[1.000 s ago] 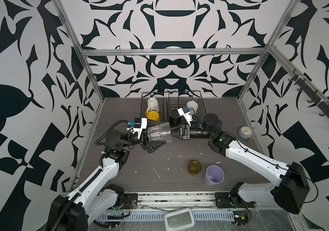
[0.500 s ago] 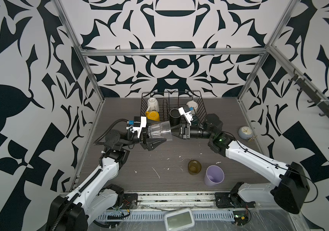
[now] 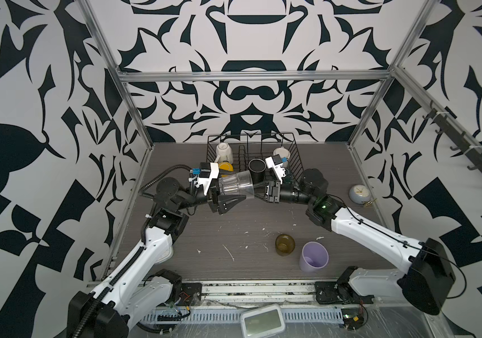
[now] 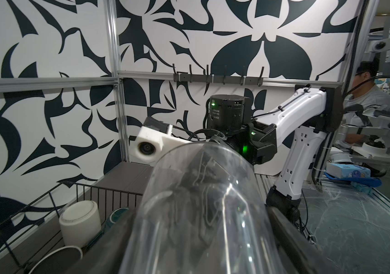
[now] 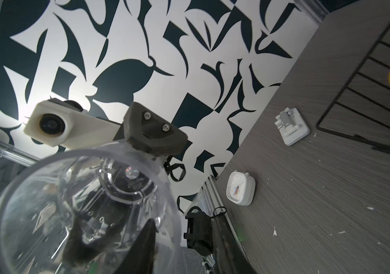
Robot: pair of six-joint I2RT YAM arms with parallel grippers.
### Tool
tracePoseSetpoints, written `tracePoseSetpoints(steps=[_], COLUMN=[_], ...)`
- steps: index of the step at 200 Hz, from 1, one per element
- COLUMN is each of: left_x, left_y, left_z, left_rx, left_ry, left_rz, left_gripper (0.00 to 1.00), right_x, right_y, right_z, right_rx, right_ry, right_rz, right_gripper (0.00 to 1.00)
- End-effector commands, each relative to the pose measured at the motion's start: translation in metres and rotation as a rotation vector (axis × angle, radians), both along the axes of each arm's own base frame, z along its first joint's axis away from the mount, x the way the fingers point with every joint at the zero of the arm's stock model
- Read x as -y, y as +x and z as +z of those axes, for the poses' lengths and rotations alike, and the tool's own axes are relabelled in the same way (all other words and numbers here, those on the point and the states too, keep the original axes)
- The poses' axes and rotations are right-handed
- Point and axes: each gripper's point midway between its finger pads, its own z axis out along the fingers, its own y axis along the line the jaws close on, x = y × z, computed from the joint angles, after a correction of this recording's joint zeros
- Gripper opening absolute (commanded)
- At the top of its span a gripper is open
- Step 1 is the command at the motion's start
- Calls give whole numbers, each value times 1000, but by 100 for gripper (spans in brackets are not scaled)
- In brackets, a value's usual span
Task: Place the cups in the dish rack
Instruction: 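Carry the clear cup to the rack with the left gripper while the right withdraws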
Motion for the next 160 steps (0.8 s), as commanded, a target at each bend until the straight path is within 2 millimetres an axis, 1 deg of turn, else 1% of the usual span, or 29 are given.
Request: tracePoseSetpoints(steps=[1,16,27,40,49,55,83,86,91,107,129,148,160], left_x=[-7,-9,-10,-11,-12,-12,-11,-8,-7,-3,1,4,9], left_y=[19,36,46,57,68,77,110,119,125,143,167,187,200], left_z=[17,17,16,17,16,15,3,-5,-8,-19,-33,-41,-52], left_rx=[-5,-66,-106,-154,-204,-237,-409,-439,-475,-572,-662,-717,-758], left_ry=[37,61,80,102,123,141,255,277,300,360,412,435,460], left_rz=[129,202,242,280,319,346,424,430,436,460,501,531,539], left_gripper=[0,0,0,0,0,0,0,0,0,0,0,0,0], right_x=[24,42,55,71,83,93,130,133,139,152,167,175,178], right_y=[5,10,10,10,8,10,8,7,7,4,1,-1,-3], right_z=[3,-6,-11,-9,-9,-7,-3,-2,-2,-3,-7,-10,-11], right_rx=[39,43,62,108,133,153,213,216,225,239,252,266,276], right_ry=[-23,-91,-159,-237,-295,-333,-450,-457,-468,-493,-526,-553,-568], right_rz=[-98,-181,-237,-309,-355,-398,-555,-567,-591,-641,-691,-715,-719], right_gripper=[48,51,53,55,56,59,71,72,74,77,82,87,88])
